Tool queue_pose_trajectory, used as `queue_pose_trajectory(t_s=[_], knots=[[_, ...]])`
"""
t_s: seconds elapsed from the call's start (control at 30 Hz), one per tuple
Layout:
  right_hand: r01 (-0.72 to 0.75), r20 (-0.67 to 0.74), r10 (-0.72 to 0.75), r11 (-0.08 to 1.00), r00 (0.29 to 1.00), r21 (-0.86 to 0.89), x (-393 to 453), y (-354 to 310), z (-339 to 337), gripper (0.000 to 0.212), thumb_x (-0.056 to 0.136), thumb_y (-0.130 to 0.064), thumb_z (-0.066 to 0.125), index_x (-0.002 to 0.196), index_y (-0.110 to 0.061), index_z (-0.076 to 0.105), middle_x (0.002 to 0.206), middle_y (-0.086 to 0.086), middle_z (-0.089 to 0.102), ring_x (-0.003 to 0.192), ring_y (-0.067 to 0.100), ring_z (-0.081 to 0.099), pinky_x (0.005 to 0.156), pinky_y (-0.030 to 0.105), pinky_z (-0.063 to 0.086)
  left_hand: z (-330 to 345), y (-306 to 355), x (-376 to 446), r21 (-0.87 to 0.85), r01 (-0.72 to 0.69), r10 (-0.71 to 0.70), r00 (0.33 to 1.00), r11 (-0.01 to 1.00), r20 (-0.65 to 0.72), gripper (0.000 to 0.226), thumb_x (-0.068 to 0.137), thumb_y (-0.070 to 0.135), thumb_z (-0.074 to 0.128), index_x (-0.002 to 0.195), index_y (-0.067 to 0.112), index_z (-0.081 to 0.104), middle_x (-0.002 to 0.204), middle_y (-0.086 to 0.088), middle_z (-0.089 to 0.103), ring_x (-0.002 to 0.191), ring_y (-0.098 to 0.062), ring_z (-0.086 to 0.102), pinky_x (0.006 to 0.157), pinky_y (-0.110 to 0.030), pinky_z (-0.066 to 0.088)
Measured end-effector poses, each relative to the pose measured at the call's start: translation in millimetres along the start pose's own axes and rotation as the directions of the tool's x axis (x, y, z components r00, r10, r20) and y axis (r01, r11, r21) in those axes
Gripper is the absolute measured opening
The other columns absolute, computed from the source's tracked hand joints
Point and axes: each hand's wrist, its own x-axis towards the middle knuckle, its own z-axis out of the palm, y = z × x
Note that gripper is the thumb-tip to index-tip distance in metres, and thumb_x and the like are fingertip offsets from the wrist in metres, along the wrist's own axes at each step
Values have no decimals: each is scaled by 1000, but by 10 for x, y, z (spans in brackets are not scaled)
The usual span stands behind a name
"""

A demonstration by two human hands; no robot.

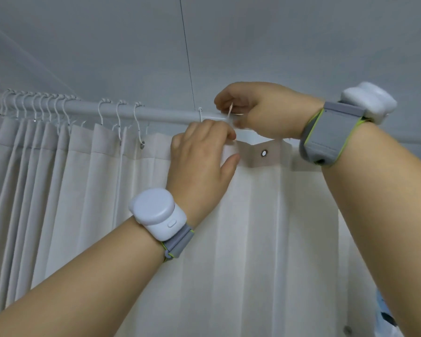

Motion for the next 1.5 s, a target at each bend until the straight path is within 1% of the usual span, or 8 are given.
queue_pose_trajectory(t_s=[0.13,0.4,0.67,0.8,0.97,1.1,1.27,1.5], knots=[[30,-93,-7,968,996,249,-28,98,-57,31,92,2,48,117,-10,61,113,4,69,107,13,65,99,26,47,58,12,63,45,34,-35,999,998,18,26,85,40,61,103,22,55,102,8,58,100,-20,50,83,-33,25],[31,-191,-5,991,982,131,101,180,39,10,81,-15,72,91,-13,73,91,4,74,82,15,68,74,18,49,89,-45,164,117,63,-70,996,991,53,24,81,46,65,97,29,63,98,6,56,103,-23,47,84,-34,21],[16,-244,21,989,970,148,199,198,37,7,80,-14,73,87,-13,73,91,7,74,79,15,66,78,25,51,-65,-340,126,274,60,-66,998,960,12,15,76,18,69,87,24,59,86,7,57,93,-25,50,81,-34,21],[13,-253,33,984,967,179,249,163,93,7,78,-14,74,85,-13,75,85,5,73,73,12,62,75,25,50,-122,-457,125,369,32,-40,999,929,15,36,62,-5,65,82,24,59,77,10,63,84,-24,50,73,-30,13],[2,-257,58,974,965,227,309,93,166,11,78,-18,74,87,-13,75,76,-1,69,64,8,55,66,21,43,-170,-523,112,400,-46,28,998,915,51,45,65,-7,58,97,23,67,82,7,69,88,-28,51,73,-34,17],[-38,-247,76,987,966,155,344,32,181,18,79,-29,73,81,-12,71,78,3,64,66,13,49,62,24,37,-278,-427,171,367,-26,-28,990,930,140,26,86,22,40,98,24,63,91,5,66,95,-27,47,75,-35,19],[-82,-130,96,991,987,107,281,-20,119,11,77,-23,68,88,-22,71,93,-2,68,81,14,57,68,22,44,-312,-391,231,377,-43,-27,983,925,179,63,78,77,31,60,20,51,58,7,49,83,-23,39,77,-35,17],[-87,-99,111,971,989,221,284,35,43,15,84,-27,66,92,-19,76,92,0,75,75,7,60,82,27,51,-311,-240,446,270,-64,-17,957,961,290,68,69,73,60,48,16,29,49,4,31,59,-18,36,74,-36,25]])
